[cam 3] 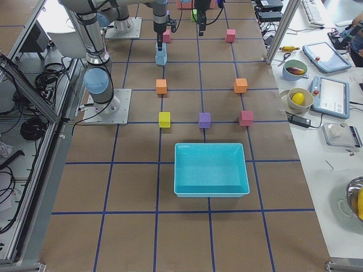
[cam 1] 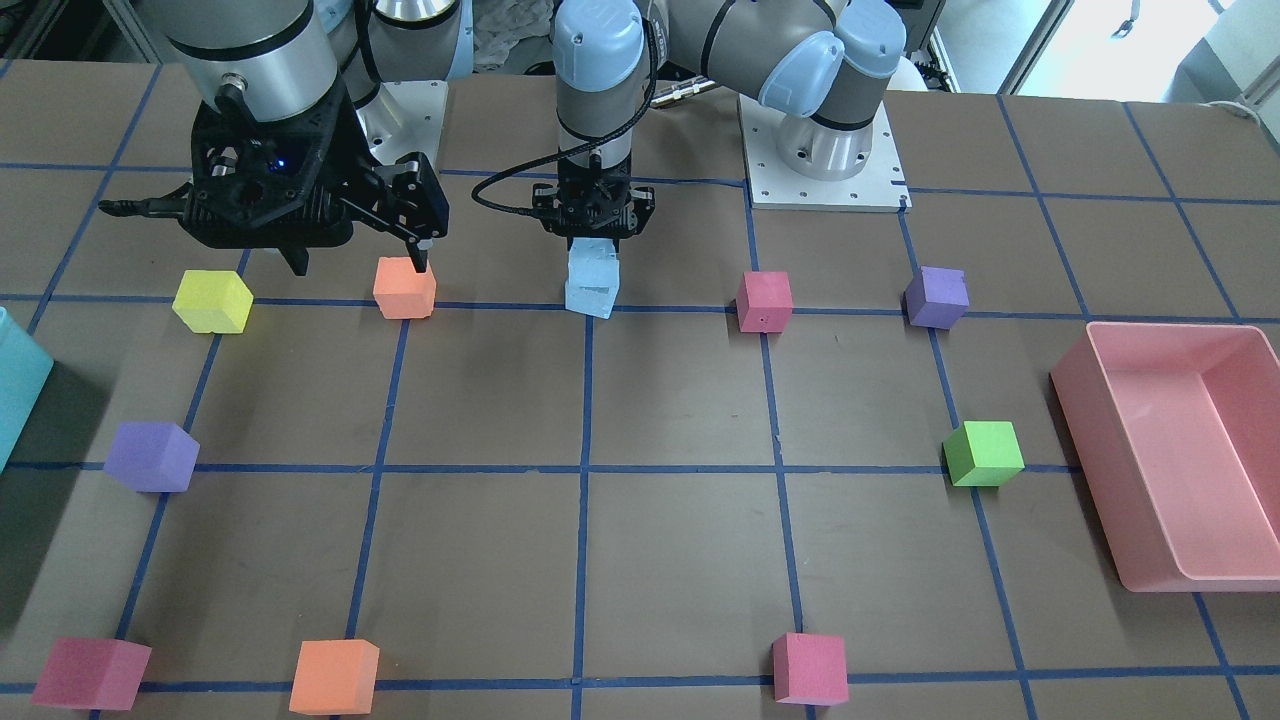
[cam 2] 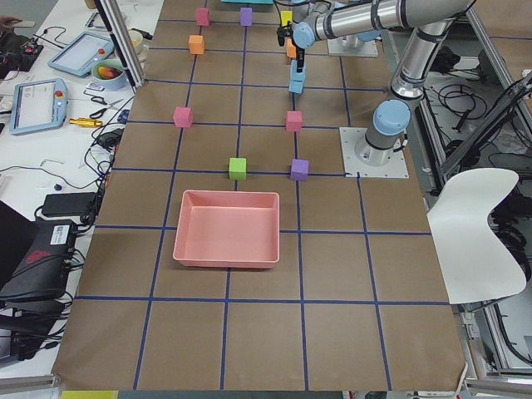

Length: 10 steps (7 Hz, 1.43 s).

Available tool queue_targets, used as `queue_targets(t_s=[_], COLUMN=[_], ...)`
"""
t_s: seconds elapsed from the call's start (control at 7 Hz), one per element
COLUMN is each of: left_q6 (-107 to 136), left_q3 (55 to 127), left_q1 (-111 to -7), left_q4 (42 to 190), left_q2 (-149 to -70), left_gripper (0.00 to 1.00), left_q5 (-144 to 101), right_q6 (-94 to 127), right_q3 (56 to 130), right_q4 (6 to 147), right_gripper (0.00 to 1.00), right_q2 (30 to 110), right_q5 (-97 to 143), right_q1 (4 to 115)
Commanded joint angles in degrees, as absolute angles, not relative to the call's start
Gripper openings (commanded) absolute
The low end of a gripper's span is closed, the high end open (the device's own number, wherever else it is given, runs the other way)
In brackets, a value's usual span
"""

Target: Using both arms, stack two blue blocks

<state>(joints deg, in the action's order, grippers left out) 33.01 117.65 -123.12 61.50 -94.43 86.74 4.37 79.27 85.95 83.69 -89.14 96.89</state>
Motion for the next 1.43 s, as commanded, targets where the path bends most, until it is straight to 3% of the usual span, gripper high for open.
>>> queue_targets(t_s=[0.0, 0.29, 1.0, 1.29], left_q6=[33.0, 29.0, -5.4, -5.8], left_q3=[118.4, 116.6, 93.0, 90.9], left_q1=[-123.0, -121.8, -86.7, -85.4], left_q4=[60.1, 59.5, 82.0, 84.0], left_q2=[-94.3, -91.3, -94.1, -91.2], left_gripper=[1.00, 1.00, 1.00, 1.00], left_q5=[86.3, 86.4, 82.5, 84.3], right_q6=[4.3, 4.4, 4.4, 4.4], right_q3=[79.3, 79.3, 79.3, 79.3], right_q4=[86.0, 85.9, 86.0, 86.0], right_gripper=[1.00, 1.00, 1.00, 1.00], right_q2=[83.8, 83.8, 83.8, 83.8], right_q5=[-89.3, -89.3, -89.2, -89.2], right_q1=[96.9, 97.1, 97.1, 97.1])
